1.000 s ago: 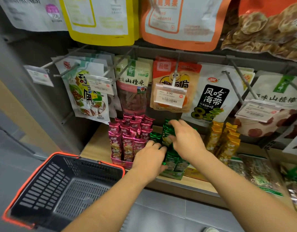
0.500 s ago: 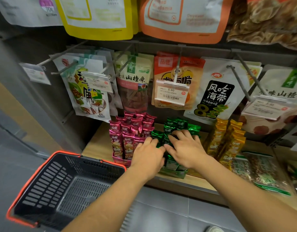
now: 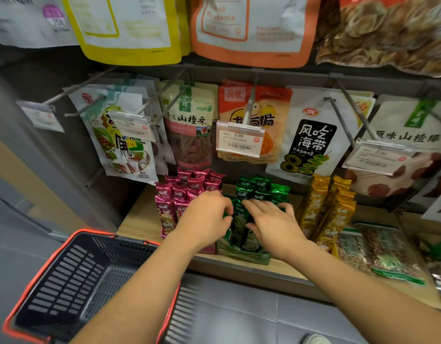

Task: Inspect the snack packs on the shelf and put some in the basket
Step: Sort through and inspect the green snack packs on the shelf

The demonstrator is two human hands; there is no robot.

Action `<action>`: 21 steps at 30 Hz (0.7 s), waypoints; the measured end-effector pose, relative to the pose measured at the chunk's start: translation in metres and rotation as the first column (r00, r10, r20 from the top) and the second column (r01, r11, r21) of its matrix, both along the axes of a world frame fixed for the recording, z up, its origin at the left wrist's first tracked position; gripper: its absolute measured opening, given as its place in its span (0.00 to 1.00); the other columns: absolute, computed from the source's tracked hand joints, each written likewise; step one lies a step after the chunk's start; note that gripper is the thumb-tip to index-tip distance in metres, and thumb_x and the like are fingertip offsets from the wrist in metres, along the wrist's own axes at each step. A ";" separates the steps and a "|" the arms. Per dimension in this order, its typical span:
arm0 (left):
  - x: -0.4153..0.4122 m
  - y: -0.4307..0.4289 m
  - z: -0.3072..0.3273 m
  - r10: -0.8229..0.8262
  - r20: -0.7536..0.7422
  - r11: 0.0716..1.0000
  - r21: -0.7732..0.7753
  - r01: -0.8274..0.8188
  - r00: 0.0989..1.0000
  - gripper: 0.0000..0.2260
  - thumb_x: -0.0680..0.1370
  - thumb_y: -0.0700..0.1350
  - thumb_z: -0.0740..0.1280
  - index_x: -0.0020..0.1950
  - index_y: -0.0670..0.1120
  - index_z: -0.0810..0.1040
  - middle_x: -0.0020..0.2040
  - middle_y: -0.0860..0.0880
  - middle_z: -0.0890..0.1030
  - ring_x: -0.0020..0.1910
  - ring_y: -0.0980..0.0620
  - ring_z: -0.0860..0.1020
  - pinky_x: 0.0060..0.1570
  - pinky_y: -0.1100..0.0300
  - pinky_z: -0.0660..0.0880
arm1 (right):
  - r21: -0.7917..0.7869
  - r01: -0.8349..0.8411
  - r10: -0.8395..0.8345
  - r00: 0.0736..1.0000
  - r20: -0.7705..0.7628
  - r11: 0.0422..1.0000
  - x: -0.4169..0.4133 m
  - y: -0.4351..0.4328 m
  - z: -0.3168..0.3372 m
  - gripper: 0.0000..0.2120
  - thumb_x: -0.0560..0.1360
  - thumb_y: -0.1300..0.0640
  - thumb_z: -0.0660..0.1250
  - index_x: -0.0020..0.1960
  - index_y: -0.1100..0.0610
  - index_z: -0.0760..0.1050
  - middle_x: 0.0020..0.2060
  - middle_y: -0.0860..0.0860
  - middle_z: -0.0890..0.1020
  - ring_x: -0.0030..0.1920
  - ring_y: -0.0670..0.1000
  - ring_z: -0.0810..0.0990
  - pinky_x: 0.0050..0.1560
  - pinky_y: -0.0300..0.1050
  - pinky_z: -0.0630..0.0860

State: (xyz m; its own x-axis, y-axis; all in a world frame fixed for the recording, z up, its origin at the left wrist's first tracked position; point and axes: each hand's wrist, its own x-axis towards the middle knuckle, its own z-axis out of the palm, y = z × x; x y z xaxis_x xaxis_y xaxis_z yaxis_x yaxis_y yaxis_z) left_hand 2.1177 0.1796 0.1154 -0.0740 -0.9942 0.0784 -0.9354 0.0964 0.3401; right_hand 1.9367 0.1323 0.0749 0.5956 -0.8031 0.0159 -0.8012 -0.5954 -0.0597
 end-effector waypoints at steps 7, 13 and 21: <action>0.003 0.012 -0.006 -0.064 0.222 0.976 0.216 0.015 0.973 0.22 0.73 0.54 0.72 0.67 0.54 0.76 0.61 0.50 0.80 0.61 0.47 0.77 0.57 0.49 0.76 | 0.133 0.061 -0.072 0.995 0.075 0.989 0.007 0.002 0.016 0.33 0.76 0.38 0.59 0.76 0.44 0.52 0.76 0.48 0.60 0.75 0.52 0.58 0.69 0.63 0.54; 0.008 0.010 -0.009 -0.045 0.137 0.981 0.195 0.018 0.989 0.18 0.74 0.48 0.69 0.64 0.53 0.79 0.61 0.50 0.81 0.60 0.47 0.78 0.58 0.50 0.76 | 0.156 -0.031 0.021 0.998 0.063 0.987 0.001 0.008 0.054 0.29 0.77 0.43 0.62 0.76 0.47 0.59 0.75 0.49 0.63 0.75 0.53 0.59 0.69 0.60 0.63; -0.005 0.019 0.015 -0.039 0.291 0.998 0.052 0.025 0.956 0.08 0.78 0.41 0.63 0.54 0.48 0.79 0.49 0.48 0.80 0.51 0.44 0.78 0.46 0.50 0.76 | 0.231 -0.123 0.078 0.978 0.193 0.965 -0.009 0.047 0.081 0.22 0.79 0.47 0.62 0.72 0.48 0.67 0.65 0.48 0.77 0.64 0.51 0.75 0.63 0.49 0.74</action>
State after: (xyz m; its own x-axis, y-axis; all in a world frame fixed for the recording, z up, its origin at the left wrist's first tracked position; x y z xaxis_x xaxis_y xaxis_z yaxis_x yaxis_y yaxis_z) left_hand 2.1122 0.1981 0.1309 -0.1181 -0.9930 0.0017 -0.9913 0.1180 0.0576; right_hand 1.9275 0.1795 0.1554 0.6786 -0.7324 -0.0554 -0.7003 -0.6225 -0.3492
